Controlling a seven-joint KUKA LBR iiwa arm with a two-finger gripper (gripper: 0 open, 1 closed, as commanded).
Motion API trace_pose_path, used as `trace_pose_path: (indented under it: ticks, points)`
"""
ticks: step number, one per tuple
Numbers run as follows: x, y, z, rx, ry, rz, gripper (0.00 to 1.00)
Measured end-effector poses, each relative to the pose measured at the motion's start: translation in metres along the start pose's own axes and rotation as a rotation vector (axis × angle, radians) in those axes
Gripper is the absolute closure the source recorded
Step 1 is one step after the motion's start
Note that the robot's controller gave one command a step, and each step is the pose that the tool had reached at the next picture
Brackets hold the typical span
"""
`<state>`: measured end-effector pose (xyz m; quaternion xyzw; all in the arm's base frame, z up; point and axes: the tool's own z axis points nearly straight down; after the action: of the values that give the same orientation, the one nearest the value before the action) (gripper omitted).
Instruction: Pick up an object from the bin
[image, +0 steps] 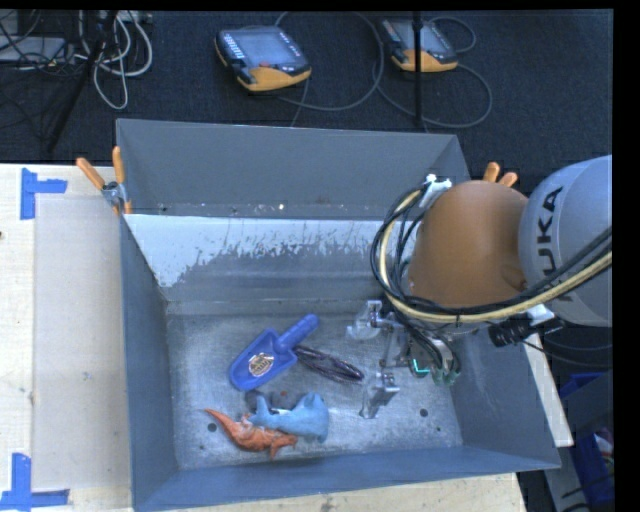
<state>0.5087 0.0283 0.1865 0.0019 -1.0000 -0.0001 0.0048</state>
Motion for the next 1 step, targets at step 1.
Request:
trace_pose_path:
  ticks: [1]
  points:
    - [-0.0016, -0.0002, -0.0038, 0.0, -0.007, 0.001, 0.0]
